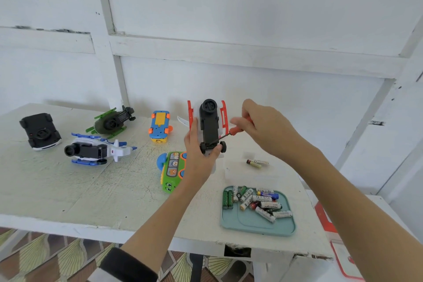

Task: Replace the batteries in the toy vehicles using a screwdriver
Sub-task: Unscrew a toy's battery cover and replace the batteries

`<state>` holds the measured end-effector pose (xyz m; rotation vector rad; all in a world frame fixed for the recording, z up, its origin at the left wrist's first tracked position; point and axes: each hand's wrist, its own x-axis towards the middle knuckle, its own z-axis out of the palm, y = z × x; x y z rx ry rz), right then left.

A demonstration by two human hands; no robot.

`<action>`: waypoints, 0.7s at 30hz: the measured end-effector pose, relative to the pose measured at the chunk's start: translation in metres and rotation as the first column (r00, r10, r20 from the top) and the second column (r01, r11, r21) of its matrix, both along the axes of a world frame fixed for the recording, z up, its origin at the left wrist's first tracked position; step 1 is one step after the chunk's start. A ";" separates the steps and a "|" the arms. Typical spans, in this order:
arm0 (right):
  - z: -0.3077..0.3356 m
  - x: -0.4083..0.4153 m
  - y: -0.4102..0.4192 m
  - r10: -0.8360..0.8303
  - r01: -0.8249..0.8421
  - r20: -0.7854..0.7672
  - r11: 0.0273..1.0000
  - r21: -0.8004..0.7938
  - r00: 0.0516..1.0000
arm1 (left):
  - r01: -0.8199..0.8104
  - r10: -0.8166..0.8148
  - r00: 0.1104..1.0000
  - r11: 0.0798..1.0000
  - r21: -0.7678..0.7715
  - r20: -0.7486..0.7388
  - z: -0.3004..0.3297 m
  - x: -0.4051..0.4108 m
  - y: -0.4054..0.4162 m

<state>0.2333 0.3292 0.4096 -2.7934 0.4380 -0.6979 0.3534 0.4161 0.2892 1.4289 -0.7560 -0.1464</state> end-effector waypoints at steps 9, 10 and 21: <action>0.002 -0.003 0.005 0.153 -0.164 0.102 0.980 0.110 0.983 | -0.003 0.003 1.000 1.000 0.024 0.014 -0.005 0.001 -0.001; 0.003 -0.002 0.004 0.071 -0.073 0.045 0.996 0.046 0.996 | 0.003 -0.003 1.000 1.000 0.029 0.016 -0.004 0.000 0.000; 0.011 -0.005 0.007 0.077 -0.086 -0.114 0.993 -0.078 0.990 | 0.016 -0.016 1.000 1.000 0.018 0.004 -0.012 -0.007 0.003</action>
